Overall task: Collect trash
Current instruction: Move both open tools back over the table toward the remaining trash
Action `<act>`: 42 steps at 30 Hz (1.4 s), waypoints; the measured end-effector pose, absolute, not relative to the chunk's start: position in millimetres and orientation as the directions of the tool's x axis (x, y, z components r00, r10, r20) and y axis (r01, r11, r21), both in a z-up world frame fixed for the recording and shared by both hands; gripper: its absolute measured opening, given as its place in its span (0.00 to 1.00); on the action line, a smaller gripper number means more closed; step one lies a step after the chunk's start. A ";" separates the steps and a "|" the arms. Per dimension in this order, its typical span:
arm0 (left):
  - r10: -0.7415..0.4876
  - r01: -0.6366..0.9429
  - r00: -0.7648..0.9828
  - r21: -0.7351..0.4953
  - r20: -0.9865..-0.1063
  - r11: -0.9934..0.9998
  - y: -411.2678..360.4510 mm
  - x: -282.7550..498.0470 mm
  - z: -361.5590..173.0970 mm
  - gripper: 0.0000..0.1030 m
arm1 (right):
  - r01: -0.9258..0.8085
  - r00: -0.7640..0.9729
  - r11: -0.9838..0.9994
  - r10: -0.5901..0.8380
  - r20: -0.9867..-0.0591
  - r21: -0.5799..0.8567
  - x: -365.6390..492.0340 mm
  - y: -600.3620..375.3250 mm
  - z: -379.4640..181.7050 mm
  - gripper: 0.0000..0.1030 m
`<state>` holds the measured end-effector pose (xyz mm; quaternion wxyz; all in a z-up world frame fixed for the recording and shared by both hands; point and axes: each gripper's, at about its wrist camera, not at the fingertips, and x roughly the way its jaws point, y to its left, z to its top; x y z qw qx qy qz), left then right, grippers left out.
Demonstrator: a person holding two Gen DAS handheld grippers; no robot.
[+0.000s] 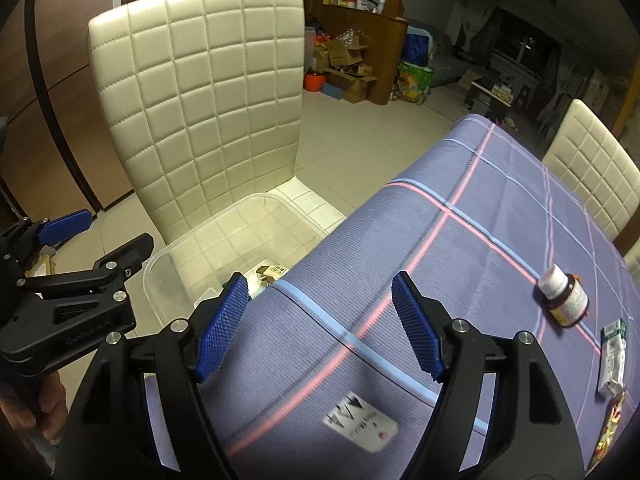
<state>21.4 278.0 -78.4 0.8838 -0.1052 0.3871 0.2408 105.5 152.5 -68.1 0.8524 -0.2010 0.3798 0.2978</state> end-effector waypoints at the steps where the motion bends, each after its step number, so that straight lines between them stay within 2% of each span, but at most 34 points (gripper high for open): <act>1: 0.340 -0.501 0.591 -0.002 -0.732 0.866 274.6 21.2 -75.4 0.76 | -0.657 0.537 0.745 0.356 -0.765 -0.115 103.9 149.3 -66.9 0.72; 18: 0.253 -0.328 0.700 0.014 -0.668 0.945 158.0 21.9 -25.6 0.77 | -0.508 0.652 0.859 0.329 -0.684 -0.071 81.8 20.0 -26.3 0.77; 19: 0.243 -0.312 0.704 0.017 -0.667 0.950 148.3 22.4 -23.3 0.77 | -0.495 0.659 0.866 0.322 -0.680 -0.070 78.9 9.2 -25.3 0.78; 21: 0.225 -0.286 0.709 0.019 -0.668 0.958 132.7 23.7 -19.9 0.77 | -0.470 0.671 0.880 0.305 -0.676 -0.069 74.6 -10.7 -22.8 0.87; 24: 0.185 -0.233 0.721 0.018 -0.668 0.972 103.2 25.9 -14.3 0.77 | -0.427 0.680 0.903 0.287 -0.675 -0.047 69.4 -40.3 -18.7 0.93; 32: 0.091 -0.096 0.744 0.028 -0.662 0.995 33.8 31.0 -5.4 0.77 | -0.257 0.712 0.964 0.232 -0.662 0.061 59.2 -131.0 -11.6 0.96; 42: -0.036 0.054 0.717 0.005 -0.696 0.999 -43.9 48.7 -14.8 0.77 | -0.076 0.712 0.993 0.116 -0.692 0.089 58.4 -218.5 -32.4 0.96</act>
